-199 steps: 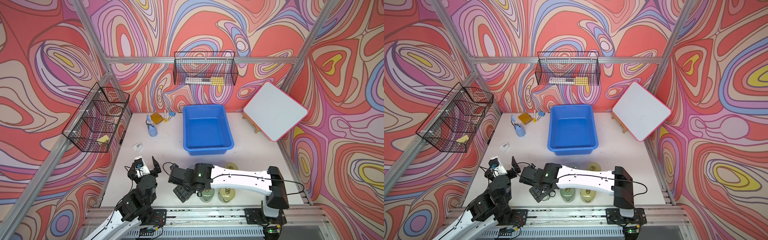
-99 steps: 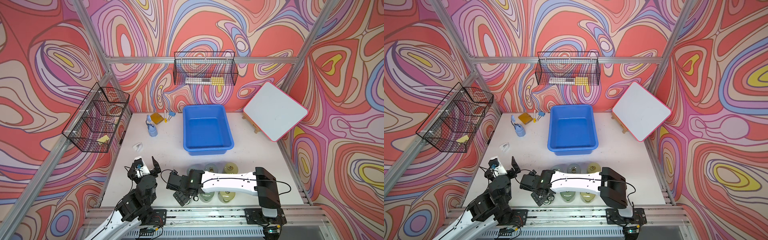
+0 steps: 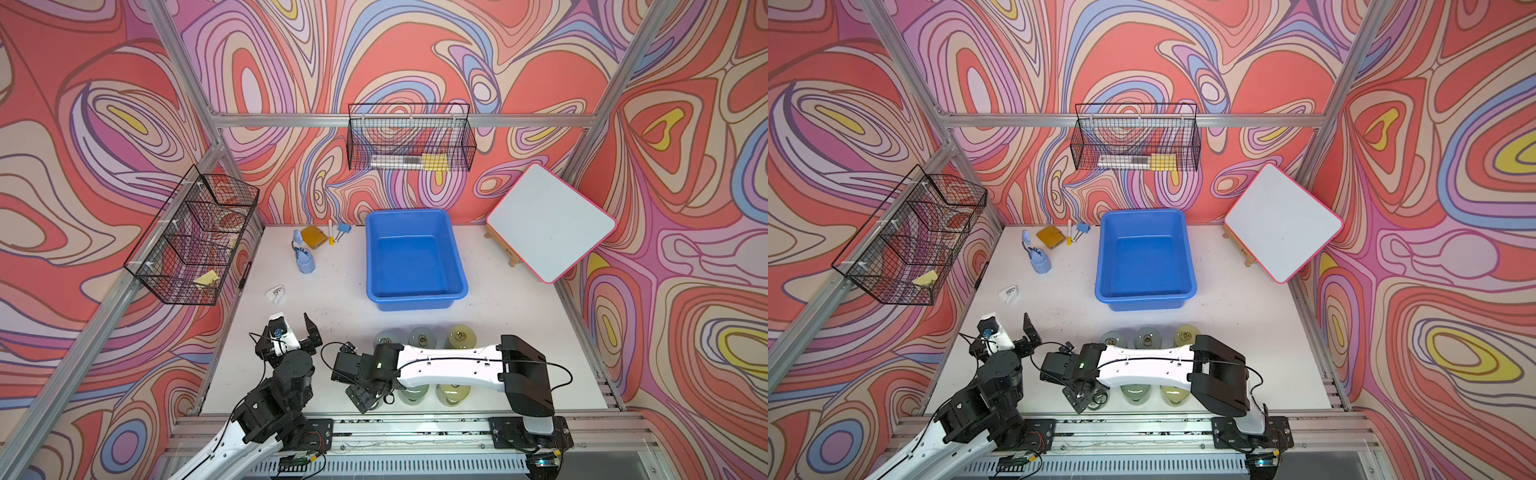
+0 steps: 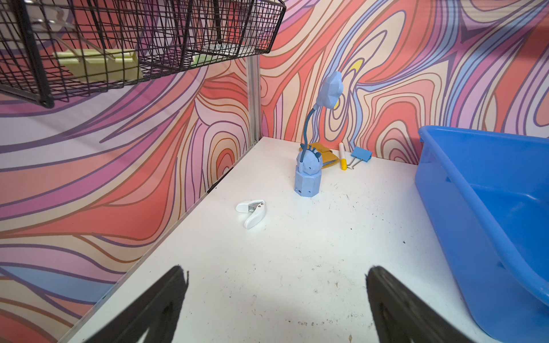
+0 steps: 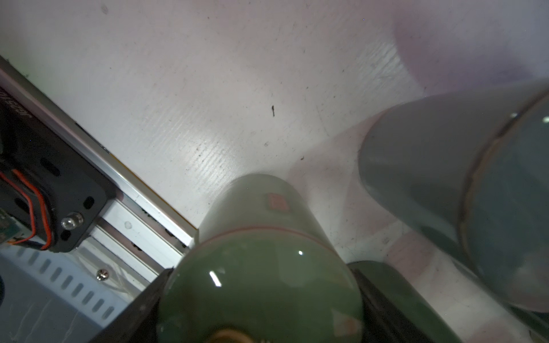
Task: Take the tea canister out of the basket
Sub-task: Place the tea canister at the center of the board.
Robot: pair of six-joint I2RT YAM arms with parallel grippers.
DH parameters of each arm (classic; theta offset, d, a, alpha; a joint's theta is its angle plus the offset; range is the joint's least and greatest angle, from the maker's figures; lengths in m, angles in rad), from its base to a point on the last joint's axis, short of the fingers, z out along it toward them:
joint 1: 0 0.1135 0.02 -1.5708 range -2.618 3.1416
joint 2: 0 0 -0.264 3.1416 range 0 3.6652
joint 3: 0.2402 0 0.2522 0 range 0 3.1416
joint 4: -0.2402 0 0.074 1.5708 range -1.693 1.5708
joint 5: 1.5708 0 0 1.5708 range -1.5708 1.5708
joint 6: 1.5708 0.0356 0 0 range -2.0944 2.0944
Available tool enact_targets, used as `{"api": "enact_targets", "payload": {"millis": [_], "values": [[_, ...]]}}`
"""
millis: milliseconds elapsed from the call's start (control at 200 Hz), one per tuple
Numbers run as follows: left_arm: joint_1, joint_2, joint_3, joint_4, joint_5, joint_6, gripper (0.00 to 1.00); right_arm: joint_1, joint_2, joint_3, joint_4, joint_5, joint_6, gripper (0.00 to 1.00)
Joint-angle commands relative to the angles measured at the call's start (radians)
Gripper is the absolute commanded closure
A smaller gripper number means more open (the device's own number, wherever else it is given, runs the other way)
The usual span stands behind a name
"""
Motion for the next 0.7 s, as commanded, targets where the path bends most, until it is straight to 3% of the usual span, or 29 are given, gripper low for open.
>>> {"api": "enact_targets", "payload": {"millis": [0, 100, 140, 476, 696], "values": [[0.005, -0.002, -0.010, 0.015, -0.010, 0.002, 0.01, 0.005, -0.005, 0.001, 0.015, 0.029, 0.018, 0.20], [0.005, -0.002, -0.010, 0.014, -0.010, 0.002, 0.01, 0.006, -0.011, 0.002, 0.018, 0.017, 0.016, 0.14], [0.006, -0.002, -0.011, 0.015, -0.011, 0.002, 0.01, 0.006, -0.014, -0.001, 0.026, 0.010, 0.015, 0.02], [0.006, -0.002, -0.010, 0.018, 0.003, 0.015, 0.01, 0.006, -0.115, -0.001, 0.045, -0.006, 0.009, 0.02], [0.005, 0.000, -0.008, 0.030, 0.114, 0.061, 0.01, -0.002, -0.255, 0.027, -0.003, 0.107, -0.017, 0.02]]}}
